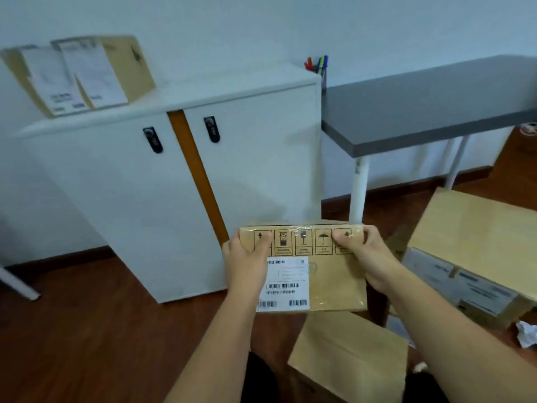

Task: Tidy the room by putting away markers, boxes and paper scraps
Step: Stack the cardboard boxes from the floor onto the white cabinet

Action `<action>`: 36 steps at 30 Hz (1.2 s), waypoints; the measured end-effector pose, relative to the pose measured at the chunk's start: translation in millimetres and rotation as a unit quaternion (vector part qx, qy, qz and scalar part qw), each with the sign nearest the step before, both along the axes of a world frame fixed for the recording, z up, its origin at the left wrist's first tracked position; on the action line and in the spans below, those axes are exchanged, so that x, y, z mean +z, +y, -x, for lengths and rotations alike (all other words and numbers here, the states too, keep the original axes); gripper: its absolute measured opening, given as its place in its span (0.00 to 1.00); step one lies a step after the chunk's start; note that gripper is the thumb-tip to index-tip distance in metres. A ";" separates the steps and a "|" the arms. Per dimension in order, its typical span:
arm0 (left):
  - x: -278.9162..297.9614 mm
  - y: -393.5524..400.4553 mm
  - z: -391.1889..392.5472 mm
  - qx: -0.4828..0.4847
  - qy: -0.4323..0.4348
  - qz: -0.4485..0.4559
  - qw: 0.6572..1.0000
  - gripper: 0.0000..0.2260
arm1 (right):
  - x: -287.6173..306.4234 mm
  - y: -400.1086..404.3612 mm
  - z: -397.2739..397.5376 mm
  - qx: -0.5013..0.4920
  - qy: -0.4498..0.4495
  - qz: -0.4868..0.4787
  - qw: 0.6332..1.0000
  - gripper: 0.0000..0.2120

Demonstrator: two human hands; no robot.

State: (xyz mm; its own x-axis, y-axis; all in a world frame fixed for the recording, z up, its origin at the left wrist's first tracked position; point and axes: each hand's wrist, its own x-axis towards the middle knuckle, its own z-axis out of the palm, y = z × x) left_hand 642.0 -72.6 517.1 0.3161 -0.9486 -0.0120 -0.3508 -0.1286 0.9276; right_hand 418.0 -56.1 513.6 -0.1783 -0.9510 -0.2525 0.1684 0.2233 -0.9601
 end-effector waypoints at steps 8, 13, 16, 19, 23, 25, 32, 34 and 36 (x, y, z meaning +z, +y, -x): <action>145.3 -20.4 -43.1 0.055 -0.011 0.232 0.971 0.36 | 131.0 -31.7 -52.0 -0.015 -0.032 0.212 0.977 0.35; 197.5 -35.2 -49.6 0.079 0.070 0.332 0.937 0.32 | 188.6 -46.1 -64.1 -0.034 -0.026 0.311 0.949 0.33; 219.2 -57.5 -56.4 0.092 0.097 0.356 0.925 0.32 | 219.1 -62.9 -70.9 -0.018 -0.002 0.346 0.938 0.35; 241.5 -73.3 -65.3 0.104 0.099 0.379 0.914 0.30 | 250.0 -82.2 -78.3 -0.009 0.017 0.377 0.926 0.36; 269.1 -86.5 -81.5 0.102 0.130 0.396 0.903 0.21 | 286.3 -102.9 -87.1 0.004 0.037 0.426 0.904 0.35; 277.5 -93.4 -88.7 0.098 0.142 0.412 0.895 0.22 | 298.7 -112.7 -93.6 0.007 0.042 0.445 0.895 0.35; 292.5 -138.3 -119.7 0.141 0.096 0.405 0.898 0.33 | 307.7 -158.4 -120.9 0.050 0.059 0.442 0.894 0.36; 292.7 -151.4 -125.9 0.146 0.078 0.385 0.908 0.34 | 301.3 -175.6 -126.6 0.060 0.059 0.432 0.898 0.38; 289.8 -167.3 -134.0 0.146 0.069 0.368 0.915 0.32 | 295.2 -193.2 -132.2 0.069 0.059 0.421 0.902 0.38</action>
State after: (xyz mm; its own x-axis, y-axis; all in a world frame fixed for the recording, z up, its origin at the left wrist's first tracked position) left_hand 776.0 -240.0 806.9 0.6015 -0.5904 0.5381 -0.2738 0.4805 0.8332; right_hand 550.2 -249.3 808.8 -0.0222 -0.8117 0.5836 0.0802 -0.5833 -0.8083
